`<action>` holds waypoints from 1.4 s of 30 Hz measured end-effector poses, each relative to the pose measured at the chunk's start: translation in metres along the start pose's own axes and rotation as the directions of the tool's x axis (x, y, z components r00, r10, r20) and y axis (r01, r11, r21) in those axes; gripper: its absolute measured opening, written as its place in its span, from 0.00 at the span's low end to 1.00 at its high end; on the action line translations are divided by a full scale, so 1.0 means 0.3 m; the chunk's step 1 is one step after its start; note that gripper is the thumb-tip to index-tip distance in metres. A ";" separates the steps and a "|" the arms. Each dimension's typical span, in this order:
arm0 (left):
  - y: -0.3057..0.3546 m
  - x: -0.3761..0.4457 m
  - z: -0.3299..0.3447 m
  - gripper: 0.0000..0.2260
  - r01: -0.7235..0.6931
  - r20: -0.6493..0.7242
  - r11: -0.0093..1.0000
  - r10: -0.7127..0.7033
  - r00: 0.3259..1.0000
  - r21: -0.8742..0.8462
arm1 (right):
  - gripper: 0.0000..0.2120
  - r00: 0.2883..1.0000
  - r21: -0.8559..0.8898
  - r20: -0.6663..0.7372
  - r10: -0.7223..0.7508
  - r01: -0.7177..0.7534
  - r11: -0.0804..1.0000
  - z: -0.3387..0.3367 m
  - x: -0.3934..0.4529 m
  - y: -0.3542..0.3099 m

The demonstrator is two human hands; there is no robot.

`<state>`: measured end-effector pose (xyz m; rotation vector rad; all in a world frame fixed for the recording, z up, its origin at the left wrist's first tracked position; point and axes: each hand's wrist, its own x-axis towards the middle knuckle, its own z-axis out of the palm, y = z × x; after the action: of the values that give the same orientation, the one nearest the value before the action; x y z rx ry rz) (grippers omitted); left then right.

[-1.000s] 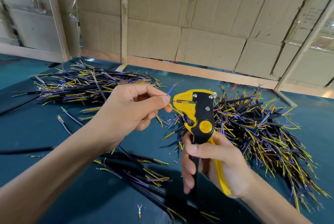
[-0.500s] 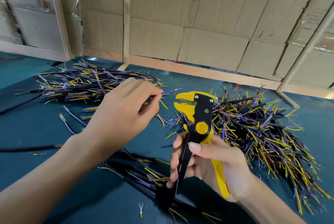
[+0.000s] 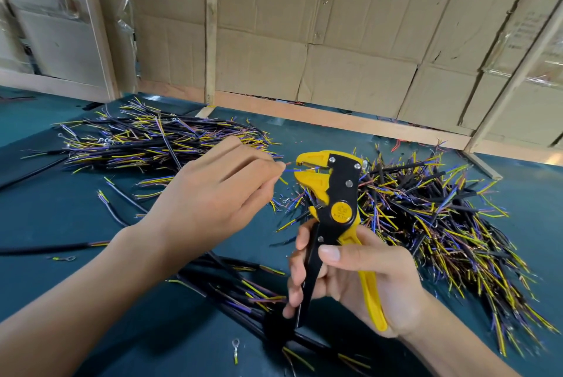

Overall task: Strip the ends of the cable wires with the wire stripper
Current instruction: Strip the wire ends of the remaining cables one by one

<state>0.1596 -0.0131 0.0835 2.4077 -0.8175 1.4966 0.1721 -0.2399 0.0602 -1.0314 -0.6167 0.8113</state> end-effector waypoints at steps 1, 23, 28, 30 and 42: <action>0.000 -0.001 0.001 0.05 -0.001 0.004 1.000 0.001 1.000 0.003 | 0.15 1.000 -0.003 -0.004 -0.002 0.002 1.000 0.000 -0.001 0.000; -0.014 -0.004 0.026 0.07 0.115 0.128 0.993 -0.111 0.986 -0.025 | 0.18 0.981 0.124 -0.178 -0.075 0.098 0.987 0.031 0.022 0.046; -0.031 -0.013 0.024 0.13 0.294 0.164 0.954 -0.281 0.946 -0.057 | 0.20 0.895 -0.029 -0.362 -0.260 0.267 0.963 0.011 0.025 0.022; -0.019 -0.006 0.024 0.14 0.213 0.165 0.975 -0.201 0.966 -0.059 | 0.18 0.851 -0.141 -0.441 -0.286 0.250 0.958 0.011 0.027 0.011; 0.031 -0.004 0.025 0.18 0.076 0.228 0.981 -0.035 0.973 -0.176 | 0.08 0.706 -0.195 -0.540 -0.458 0.425 0.884 0.018 0.024 -0.023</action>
<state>0.1601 -0.0236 0.0778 2.4649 -0.8814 1.0903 0.1739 -0.2333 0.0691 -1.0532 -0.3353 0.0299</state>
